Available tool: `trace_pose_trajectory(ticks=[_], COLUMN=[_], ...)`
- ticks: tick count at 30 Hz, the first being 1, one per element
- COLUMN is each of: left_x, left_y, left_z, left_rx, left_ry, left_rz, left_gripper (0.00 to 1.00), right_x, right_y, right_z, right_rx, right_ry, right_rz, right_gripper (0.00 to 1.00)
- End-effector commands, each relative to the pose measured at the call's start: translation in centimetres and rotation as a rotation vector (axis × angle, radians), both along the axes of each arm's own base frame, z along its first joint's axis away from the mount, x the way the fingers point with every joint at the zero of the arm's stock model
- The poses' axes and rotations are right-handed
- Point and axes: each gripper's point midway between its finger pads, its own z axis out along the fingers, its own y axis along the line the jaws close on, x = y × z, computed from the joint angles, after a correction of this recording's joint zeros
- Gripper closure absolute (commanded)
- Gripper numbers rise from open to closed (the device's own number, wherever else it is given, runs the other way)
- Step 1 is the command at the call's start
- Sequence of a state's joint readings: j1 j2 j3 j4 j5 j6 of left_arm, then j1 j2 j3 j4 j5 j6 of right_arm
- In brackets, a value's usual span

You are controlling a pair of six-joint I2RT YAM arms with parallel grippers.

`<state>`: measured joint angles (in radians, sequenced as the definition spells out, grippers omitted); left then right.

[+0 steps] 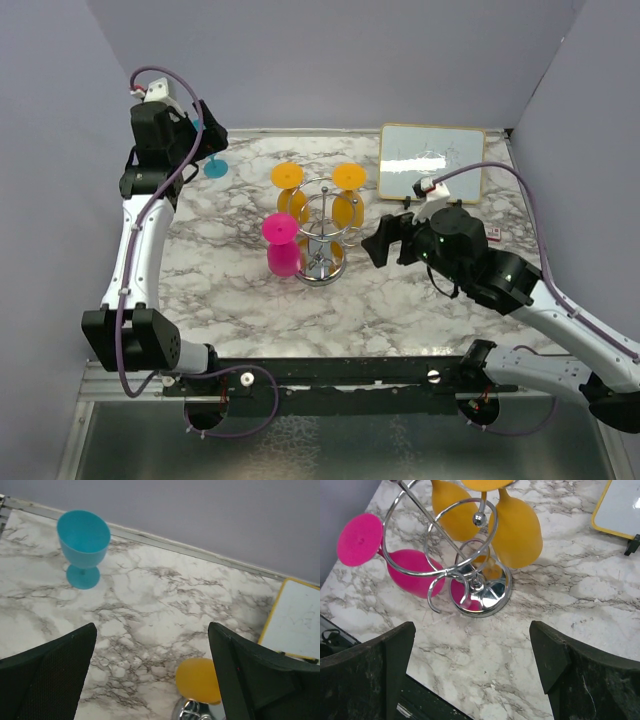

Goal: Take the wine glass off the wine glass rack

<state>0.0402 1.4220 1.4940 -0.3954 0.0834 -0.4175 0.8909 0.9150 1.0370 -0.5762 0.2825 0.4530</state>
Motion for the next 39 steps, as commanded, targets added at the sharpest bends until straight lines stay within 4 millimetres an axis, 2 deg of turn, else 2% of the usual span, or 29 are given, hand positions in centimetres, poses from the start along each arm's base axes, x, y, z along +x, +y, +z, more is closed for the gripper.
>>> trace_pose_trajectory(ticks=[1,6,9,11,14,16,19,23,24,27,33,36,39], left_x=[-1.6,-2.1,-2.6,-2.9,-3.4,-3.5,-3.5,-3.3,-3.4,-3.9,-5.7,-6.2,-6.3], left_y=[-4.6,-8.0,-8.2,-8.0,-8.4,-9.1,-10.0,-9.5,-9.3,-9.0,-8.2,-7.3,-6.9], left_z=[5.4,4.7,4.4,4.1,3.9,3.5,2.8,2.7,1.7,2.4,4.6,4.9,4.9], left_rx=[-0.057,-0.016,0.022,0.046,0.082,0.110,0.127,0.139,0.147,0.174,0.250,0.274,0.276], left_ry=[-0.209,-0.209,-0.214,-0.214,-0.212,-0.199,-0.186,-0.184,-0.166,-0.201,-0.322,-0.351,-0.356], left_rz=[-0.220,-0.349,-0.360,-0.357,-0.364,-0.372,-0.376,-0.334,-0.329,-0.327,-0.305,-0.257,-0.232], left_gripper=[0.04,0.04,0.03,0.03,0.03,0.03,0.02,0.00,0.00,0.00,0.00,0.00,0.00], right_x=[0.2,-2.0,-3.6,-3.6,-2.6,-1.7,0.3,1.7,1.9,2.4,3.9,5.1,6.8], right_y=[0.8,2.4,3.1,3.1,3.2,3.1,2.1,0.7,0.3,-0.4,0.8,1.2,0.7], right_z=[1.5,0.7,-1.0,-2.0,-2.0,-1.0,0.8,3.5,4.0,4.4,4.8,4.8,4.8], right_rx=[0.059,0.109,0.135,0.127,0.087,0.052,0.036,0.028,0.025,0.012,-0.039,-0.066,-0.041], right_ry=[0.060,0.152,0.175,0.174,0.142,0.095,0.032,-0.052,-0.072,-0.108,-0.114,-0.108,-0.075], right_rz=[-0.042,0.070,0.158,0.165,0.150,0.138,0.031,-0.051,-0.070,-0.104,-0.097,-0.094,-0.084], right_gripper=[0.01,0.01,0.01,0.01,0.01,0.01,0.01,0.01,0.01,0.01,0.00,0.00,0.00])
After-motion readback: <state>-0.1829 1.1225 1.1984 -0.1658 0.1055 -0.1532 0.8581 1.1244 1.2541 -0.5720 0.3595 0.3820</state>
